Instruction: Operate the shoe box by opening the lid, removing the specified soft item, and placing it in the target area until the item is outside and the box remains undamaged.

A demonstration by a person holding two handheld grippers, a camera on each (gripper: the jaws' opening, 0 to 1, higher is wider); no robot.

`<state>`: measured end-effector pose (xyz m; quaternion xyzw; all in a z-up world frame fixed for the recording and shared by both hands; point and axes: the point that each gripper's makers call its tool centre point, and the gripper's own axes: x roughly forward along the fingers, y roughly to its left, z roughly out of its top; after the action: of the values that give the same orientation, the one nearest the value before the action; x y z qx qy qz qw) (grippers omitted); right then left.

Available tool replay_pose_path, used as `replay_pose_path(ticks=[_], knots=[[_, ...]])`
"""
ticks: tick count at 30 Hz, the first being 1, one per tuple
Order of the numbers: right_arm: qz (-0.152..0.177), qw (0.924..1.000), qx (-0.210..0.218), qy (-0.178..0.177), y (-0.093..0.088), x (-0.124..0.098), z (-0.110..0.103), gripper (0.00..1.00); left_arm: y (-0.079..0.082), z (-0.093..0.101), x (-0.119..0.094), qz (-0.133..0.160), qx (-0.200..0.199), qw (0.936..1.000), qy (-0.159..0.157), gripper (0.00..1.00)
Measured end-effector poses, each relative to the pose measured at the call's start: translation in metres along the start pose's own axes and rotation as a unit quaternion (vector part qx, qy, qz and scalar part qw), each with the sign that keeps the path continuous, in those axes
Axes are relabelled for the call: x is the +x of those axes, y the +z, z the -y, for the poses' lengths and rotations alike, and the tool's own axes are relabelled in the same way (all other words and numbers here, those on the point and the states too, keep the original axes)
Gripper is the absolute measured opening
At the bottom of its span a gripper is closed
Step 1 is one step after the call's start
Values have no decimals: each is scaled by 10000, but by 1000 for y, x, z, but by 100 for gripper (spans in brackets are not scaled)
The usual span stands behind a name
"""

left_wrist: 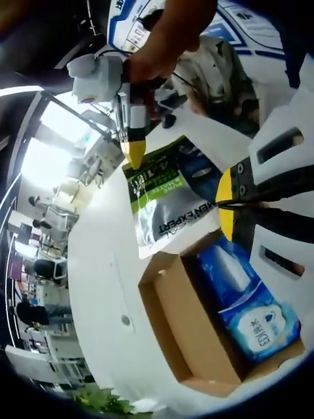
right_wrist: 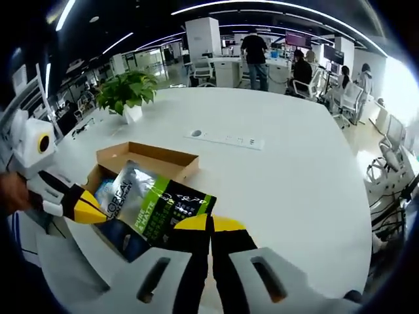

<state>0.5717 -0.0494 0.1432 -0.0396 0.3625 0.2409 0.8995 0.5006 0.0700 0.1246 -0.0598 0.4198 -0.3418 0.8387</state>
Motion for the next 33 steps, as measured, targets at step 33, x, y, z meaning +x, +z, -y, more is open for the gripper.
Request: replay_pose_path(ticks=[33], knots=[[-298,9992,162,-202,-33,27,77,0,5,19,82,-380,71,9990,-213,0]])
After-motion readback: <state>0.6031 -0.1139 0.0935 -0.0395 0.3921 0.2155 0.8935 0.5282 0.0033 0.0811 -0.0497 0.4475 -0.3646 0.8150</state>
